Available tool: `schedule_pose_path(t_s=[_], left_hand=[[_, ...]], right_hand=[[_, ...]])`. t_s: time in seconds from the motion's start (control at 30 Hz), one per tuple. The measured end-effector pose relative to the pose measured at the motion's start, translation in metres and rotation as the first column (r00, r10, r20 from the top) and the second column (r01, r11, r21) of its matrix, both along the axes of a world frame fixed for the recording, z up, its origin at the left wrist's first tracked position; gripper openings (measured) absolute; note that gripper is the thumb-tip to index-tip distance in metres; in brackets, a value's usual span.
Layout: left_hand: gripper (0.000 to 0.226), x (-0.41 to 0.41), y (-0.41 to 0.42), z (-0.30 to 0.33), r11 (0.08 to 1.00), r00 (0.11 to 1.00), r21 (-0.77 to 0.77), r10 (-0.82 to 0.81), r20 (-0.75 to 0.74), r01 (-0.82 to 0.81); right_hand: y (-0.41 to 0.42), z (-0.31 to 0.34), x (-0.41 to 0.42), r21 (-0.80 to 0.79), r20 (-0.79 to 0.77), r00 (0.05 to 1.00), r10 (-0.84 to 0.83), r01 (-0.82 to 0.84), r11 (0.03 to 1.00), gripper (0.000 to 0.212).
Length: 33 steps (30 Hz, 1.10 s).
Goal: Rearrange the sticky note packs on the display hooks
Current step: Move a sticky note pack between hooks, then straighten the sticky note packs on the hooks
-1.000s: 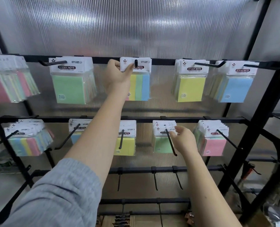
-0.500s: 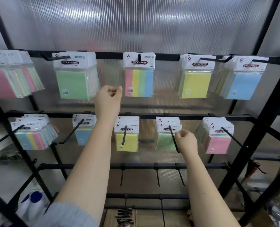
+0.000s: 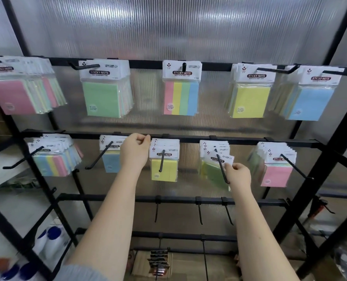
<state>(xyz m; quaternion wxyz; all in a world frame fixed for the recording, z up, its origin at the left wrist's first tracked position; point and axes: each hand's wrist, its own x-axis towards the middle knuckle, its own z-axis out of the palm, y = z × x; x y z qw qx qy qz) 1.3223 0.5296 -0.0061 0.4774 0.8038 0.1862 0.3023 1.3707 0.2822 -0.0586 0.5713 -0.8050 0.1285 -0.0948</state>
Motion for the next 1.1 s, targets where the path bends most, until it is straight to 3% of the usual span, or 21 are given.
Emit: schedule_pose_path(t_s=[0.07,0.33,0.67,0.8,1.1], left_hand=[[0.021,0.001,0.000,-0.010,1.000,0.999,0.009,-0.002,-0.038,0.002],[0.037,0.009,0.002,-0.043,0.995,0.949,-0.034,-0.101,-0.298,0.096],[0.042,0.006,-0.008,-0.060,0.984,0.960,-0.166,-0.112,-0.258,0.071],[0.030,0.006,-0.015,-0.058,0.956,0.947,-0.246,-0.220,-0.235,0.161],[0.029,-0.012,-0.024,-0.049,0.948,0.957,-0.240,-0.251,-0.148,0.211]], right_hand=[[-0.002,0.002,-0.004,-0.039,0.015,1.000,0.017,-0.017,0.999,0.035],[-0.009,0.018,-0.031,-0.171,0.084,0.994,0.065,-0.050,0.984,0.018],[-0.018,0.026,-0.067,-0.379,0.037,0.995,0.090,-0.070,0.923,0.024],[-0.023,0.031,-0.078,-0.447,0.006,0.995,0.103,-0.090,0.890,0.026],[-0.030,0.038,-0.103,-0.464,-0.028,0.995,0.092,-0.095,0.881,0.032]])
